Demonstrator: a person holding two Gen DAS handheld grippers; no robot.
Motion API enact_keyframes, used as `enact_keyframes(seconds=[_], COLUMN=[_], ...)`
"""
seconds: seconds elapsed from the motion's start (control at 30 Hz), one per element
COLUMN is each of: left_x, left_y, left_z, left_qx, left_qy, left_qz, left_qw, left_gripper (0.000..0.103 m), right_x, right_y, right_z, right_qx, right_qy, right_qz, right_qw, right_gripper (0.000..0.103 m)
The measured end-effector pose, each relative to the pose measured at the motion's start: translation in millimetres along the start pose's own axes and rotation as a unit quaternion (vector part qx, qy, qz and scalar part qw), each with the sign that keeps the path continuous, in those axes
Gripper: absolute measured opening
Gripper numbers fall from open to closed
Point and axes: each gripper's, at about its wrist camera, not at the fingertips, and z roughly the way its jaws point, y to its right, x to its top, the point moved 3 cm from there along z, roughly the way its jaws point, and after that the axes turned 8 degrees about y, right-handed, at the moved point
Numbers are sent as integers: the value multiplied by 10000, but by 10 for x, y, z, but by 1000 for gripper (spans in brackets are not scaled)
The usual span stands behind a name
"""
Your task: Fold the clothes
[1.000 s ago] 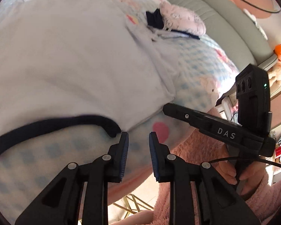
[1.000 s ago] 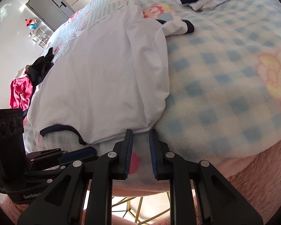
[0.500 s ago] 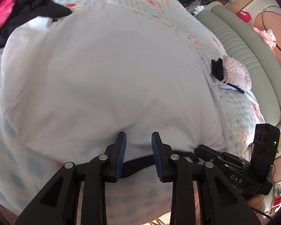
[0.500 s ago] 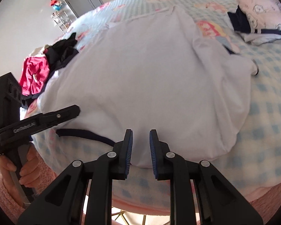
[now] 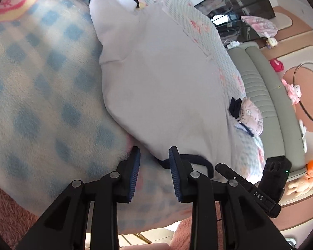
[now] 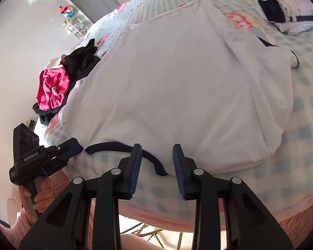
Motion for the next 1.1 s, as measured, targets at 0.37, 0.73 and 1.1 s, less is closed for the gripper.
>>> enact_keyframes(seconds=[0.37,0.73,1.1], left_x=[104,182,299], left_y=[86,-2,49], left_z=[38,57,244], left_qx=[-200,-59,-659], left_qy=[266,276,389], left_qz=[134,274,40], left_qw=[9994,9992,9971], left_gripper=[35,31,35], right_x=[-117,-76,22], right_y=[150,670,863], right_z=[-215,-633,-419], right_qx=[-258,-660,-76], right_qy=[282,1086,1121], right_qz=[286,1399,1933], right_qw=[9989,9820,9747], right_gripper=[35,53,53])
